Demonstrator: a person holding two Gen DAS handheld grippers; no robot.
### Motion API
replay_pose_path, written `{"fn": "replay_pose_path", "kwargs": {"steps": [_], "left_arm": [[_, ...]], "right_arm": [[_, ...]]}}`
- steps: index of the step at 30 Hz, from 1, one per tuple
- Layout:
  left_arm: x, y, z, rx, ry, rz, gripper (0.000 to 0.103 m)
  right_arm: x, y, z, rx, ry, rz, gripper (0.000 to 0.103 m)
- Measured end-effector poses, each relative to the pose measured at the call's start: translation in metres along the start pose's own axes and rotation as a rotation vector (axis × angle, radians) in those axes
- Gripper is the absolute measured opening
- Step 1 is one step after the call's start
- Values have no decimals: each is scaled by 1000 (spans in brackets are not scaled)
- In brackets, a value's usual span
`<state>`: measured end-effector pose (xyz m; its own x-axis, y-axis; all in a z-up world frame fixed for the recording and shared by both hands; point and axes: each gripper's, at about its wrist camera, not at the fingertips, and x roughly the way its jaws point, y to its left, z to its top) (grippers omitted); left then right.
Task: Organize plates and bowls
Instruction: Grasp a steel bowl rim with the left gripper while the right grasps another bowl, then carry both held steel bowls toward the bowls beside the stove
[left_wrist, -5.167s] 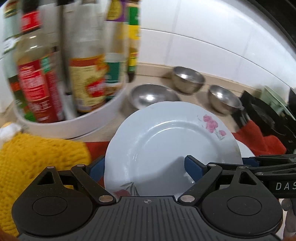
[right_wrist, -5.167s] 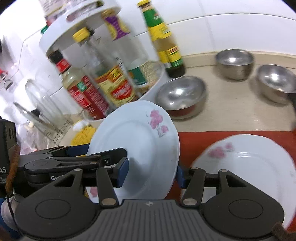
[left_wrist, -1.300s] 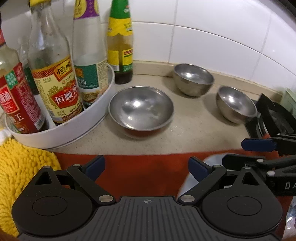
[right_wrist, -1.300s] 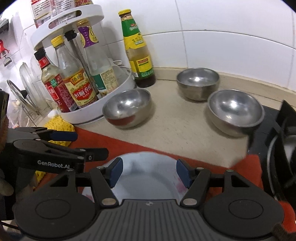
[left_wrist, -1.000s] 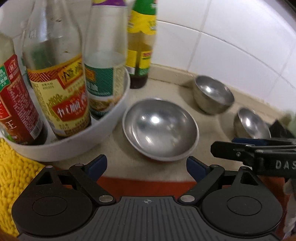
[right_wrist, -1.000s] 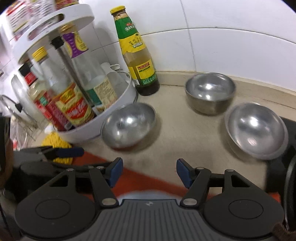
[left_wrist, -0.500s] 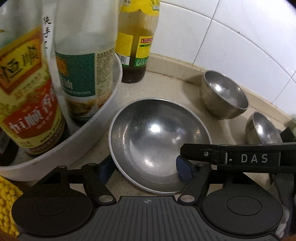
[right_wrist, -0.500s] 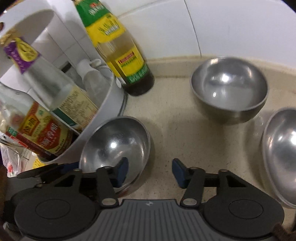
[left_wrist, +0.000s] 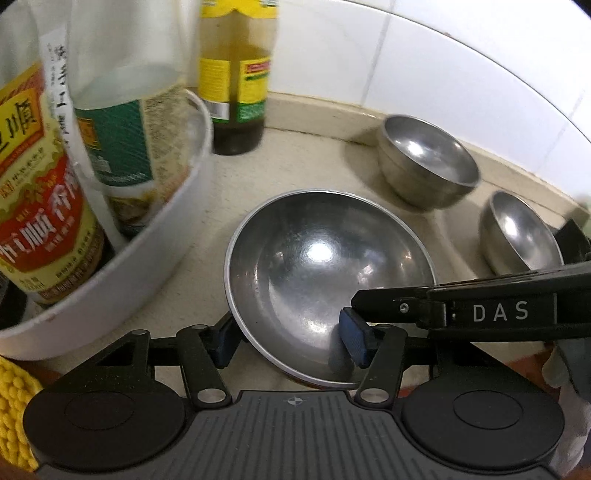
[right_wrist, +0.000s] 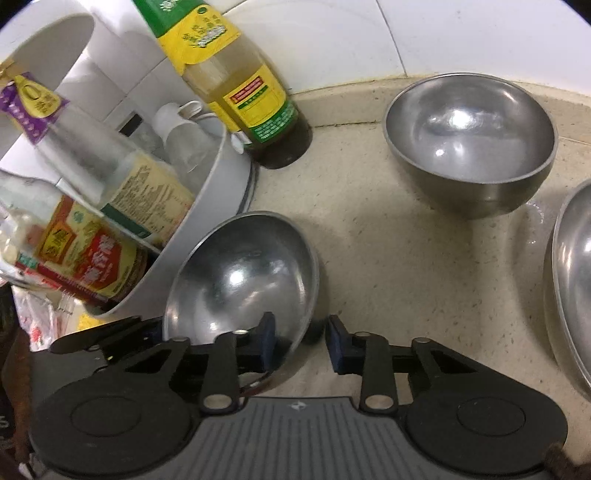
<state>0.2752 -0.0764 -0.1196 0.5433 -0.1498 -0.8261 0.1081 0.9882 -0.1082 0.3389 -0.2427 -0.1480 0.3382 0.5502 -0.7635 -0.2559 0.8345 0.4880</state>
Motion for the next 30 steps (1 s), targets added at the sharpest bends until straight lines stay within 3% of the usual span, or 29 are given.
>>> {"fn": "replay_pose_path", "kwargs": {"steps": [14, 20, 30], "left_arm": [[0, -45, -8, 98, 45, -94, 67], [-4, -43, -4, 106, 26, -90, 77], [-25, -35, -6, 128, 5, -41, 80]], "right_arm": [[-44, -32, -29, 91, 13, -49, 28], [-50, -39, -34, 110, 11, -51, 29], [-79, -46, -39, 106, -38, -69, 34]]}}
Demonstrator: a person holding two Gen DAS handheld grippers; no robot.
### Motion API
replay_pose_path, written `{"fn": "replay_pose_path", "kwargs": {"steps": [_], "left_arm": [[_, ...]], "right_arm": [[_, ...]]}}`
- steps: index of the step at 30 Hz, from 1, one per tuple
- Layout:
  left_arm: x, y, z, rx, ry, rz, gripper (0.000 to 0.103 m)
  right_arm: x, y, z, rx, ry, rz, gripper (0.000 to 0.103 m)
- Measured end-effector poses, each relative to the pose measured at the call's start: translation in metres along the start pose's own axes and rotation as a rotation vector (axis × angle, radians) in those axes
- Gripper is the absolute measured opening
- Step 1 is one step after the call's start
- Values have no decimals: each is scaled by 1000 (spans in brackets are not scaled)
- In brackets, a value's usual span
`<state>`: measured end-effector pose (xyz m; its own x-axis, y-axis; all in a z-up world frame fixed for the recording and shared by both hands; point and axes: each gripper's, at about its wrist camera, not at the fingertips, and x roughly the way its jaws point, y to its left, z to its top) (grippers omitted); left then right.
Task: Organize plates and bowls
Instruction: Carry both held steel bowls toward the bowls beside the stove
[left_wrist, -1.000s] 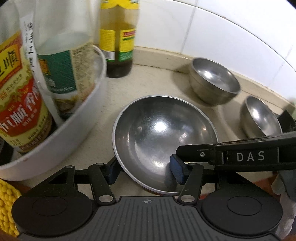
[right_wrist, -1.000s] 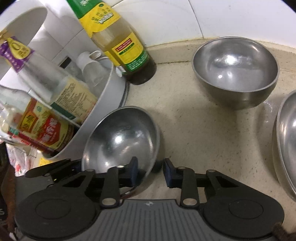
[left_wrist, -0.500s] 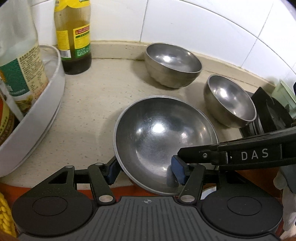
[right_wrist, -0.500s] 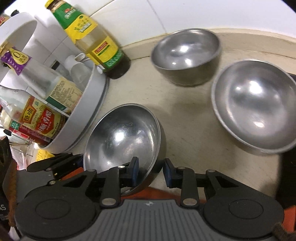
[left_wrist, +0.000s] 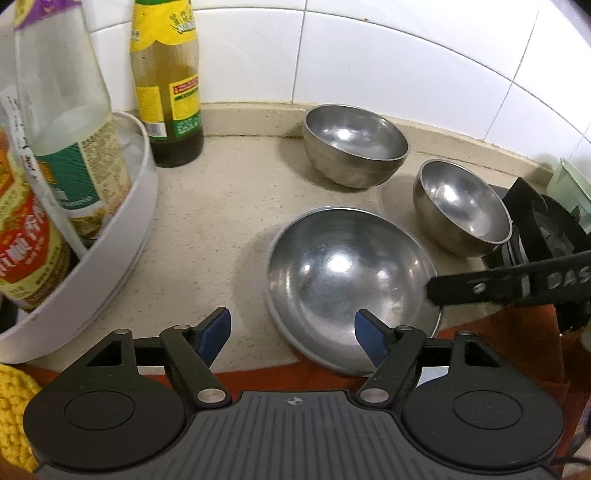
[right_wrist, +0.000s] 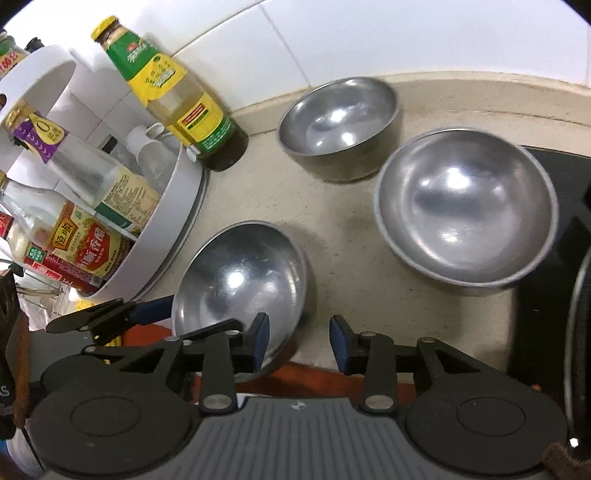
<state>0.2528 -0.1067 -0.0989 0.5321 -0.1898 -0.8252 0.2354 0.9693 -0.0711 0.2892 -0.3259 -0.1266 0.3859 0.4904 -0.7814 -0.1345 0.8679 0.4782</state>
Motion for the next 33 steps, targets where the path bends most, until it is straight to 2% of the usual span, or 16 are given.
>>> {"fn": "replay_pose_path", "kwargs": {"steps": [6, 9, 12, 17, 25, 33], "left_arm": [[-13, -2, 1, 13, -17, 17, 82], [-20, -7, 9, 9, -32, -12, 82], [-22, -19, 22, 21, -45, -48, 83], [-15, -56, 46, 103, -50, -76, 84], [11, -98, 66, 187, -32, -106, 86], [32, -108, 76, 215, -9, -107, 87]], "right_arm": [[-27, -13, -6, 28, -49, -5, 36], [-43, -18, -7, 35, -86, -10, 36], [-60, -29, -1, 48, -130, -44, 37], [-79, -54, 10, 93, -187, -115, 38], [-81, -84, 16, 169, -204, -136, 39], [-75, -101, 22, 192, -204, -143, 43]]}}
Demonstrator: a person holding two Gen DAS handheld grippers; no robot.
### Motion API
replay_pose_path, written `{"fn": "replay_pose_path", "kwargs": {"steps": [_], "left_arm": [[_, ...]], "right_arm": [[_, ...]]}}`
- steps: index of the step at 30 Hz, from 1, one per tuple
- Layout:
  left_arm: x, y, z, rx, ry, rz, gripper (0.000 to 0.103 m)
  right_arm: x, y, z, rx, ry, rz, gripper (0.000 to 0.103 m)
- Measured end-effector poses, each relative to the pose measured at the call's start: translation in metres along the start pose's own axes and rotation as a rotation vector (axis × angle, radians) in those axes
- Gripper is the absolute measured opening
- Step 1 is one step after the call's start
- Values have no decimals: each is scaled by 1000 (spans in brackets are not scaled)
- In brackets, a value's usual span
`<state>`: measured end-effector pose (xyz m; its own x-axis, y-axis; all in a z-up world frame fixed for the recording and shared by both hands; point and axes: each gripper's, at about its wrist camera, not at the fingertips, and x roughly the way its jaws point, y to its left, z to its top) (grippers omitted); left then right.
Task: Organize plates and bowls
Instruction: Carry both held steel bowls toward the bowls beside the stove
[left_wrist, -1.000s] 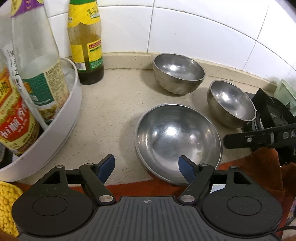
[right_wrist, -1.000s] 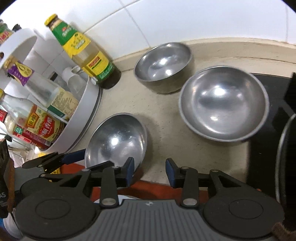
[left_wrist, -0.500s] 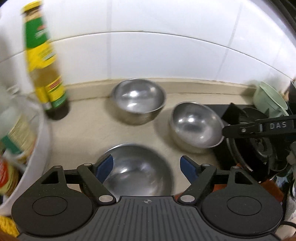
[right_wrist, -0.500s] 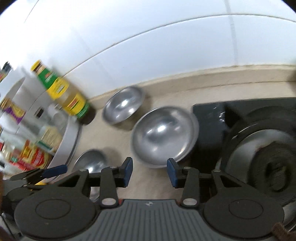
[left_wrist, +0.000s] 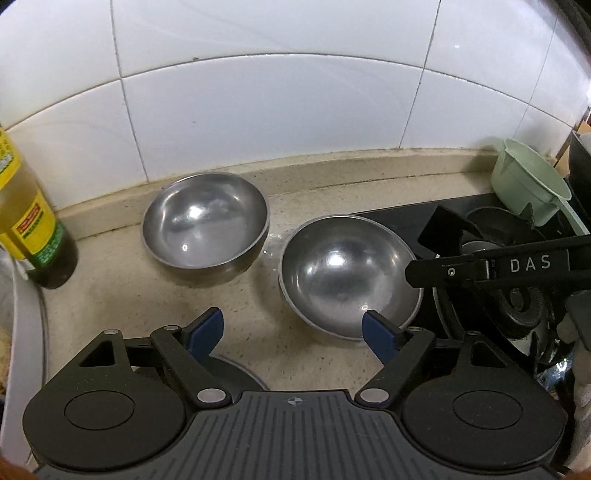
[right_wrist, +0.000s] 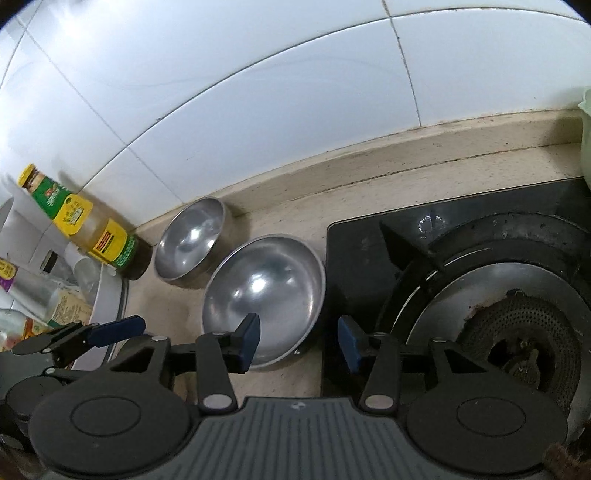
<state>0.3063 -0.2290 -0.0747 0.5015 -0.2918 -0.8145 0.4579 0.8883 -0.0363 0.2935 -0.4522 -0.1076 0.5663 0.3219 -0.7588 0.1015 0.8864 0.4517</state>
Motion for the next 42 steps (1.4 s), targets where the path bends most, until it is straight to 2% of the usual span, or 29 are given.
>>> {"fn": "replay_pose_path", "kwargs": {"steps": [11, 18, 25, 28, 33, 42], "left_arm": [[20, -1, 6, 13, 12, 2, 87], [29, -2, 10, 14, 22, -8, 87], [38, -3, 11, 17, 34, -28, 86], [42, -4, 12, 23, 44, -28, 83], [55, -8, 12, 32, 89, -33, 71], [63, -5, 10, 27, 103, -19, 70]], "right_arm": [[23, 1, 6, 10, 28, 17, 46], [25, 1, 8, 12, 30, 19, 47], [26, -5, 10, 52, 40, 57, 47], [26, -7, 12, 64, 46, 72, 47], [26, -7, 12, 65, 52, 88, 47], [25, 3, 11, 2, 55, 107, 49]]}}
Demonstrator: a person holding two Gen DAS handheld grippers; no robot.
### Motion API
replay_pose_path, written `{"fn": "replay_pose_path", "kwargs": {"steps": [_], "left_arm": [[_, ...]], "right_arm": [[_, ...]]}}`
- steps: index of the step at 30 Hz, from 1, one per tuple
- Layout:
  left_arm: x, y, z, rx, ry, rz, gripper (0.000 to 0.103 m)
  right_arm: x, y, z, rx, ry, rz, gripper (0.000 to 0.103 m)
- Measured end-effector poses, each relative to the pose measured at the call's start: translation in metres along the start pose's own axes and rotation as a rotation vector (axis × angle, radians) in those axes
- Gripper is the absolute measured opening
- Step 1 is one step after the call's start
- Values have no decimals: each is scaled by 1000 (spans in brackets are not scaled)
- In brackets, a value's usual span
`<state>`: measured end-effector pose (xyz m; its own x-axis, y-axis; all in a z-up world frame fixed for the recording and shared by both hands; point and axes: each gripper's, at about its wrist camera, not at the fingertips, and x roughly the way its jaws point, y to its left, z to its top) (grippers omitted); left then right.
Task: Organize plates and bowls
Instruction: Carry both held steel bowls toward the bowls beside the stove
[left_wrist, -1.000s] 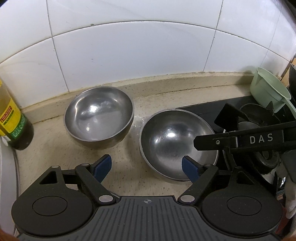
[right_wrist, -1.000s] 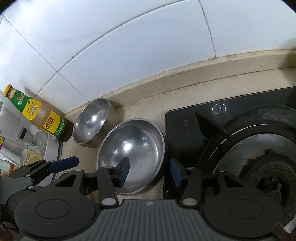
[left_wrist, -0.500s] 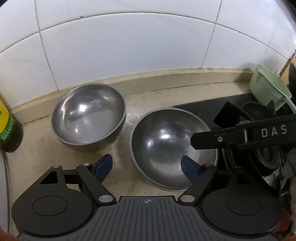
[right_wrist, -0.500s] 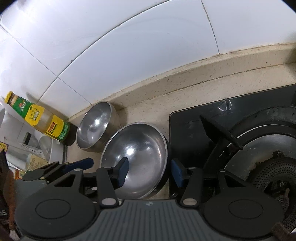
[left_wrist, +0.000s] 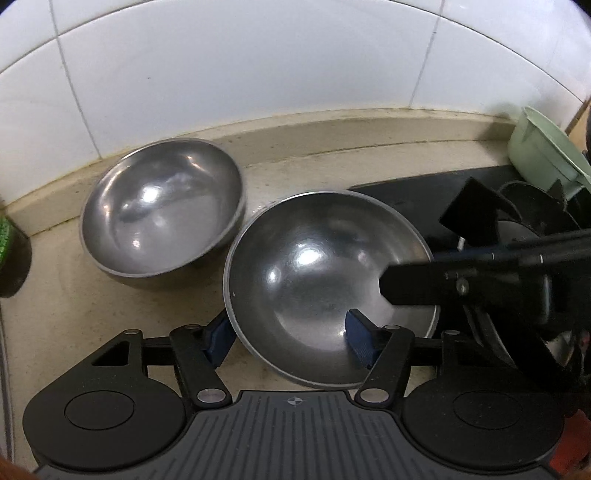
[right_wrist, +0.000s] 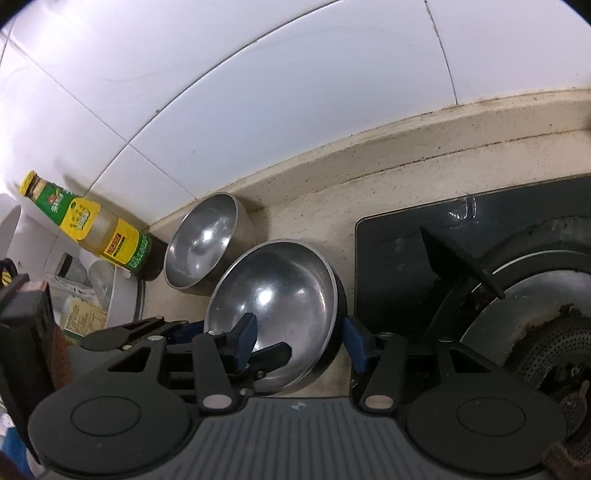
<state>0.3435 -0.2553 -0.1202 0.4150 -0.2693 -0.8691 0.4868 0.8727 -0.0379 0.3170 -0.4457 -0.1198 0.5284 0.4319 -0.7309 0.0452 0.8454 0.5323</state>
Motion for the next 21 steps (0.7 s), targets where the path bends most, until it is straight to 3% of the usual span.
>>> {"fn": "replay_pose_path", "kwargs": {"steps": [9, 12, 21], "left_arm": [[2, 3, -2, 5, 11, 1, 72], [1, 5, -1, 9, 6, 26, 74], [6, 9, 2, 19, 11, 31, 73]], "right_arm": [[7, 6, 1, -28, 13, -15, 45], [3, 19, -3, -123, -1, -24, 45], [23, 17, 3, -112, 53, -13, 44]]}}
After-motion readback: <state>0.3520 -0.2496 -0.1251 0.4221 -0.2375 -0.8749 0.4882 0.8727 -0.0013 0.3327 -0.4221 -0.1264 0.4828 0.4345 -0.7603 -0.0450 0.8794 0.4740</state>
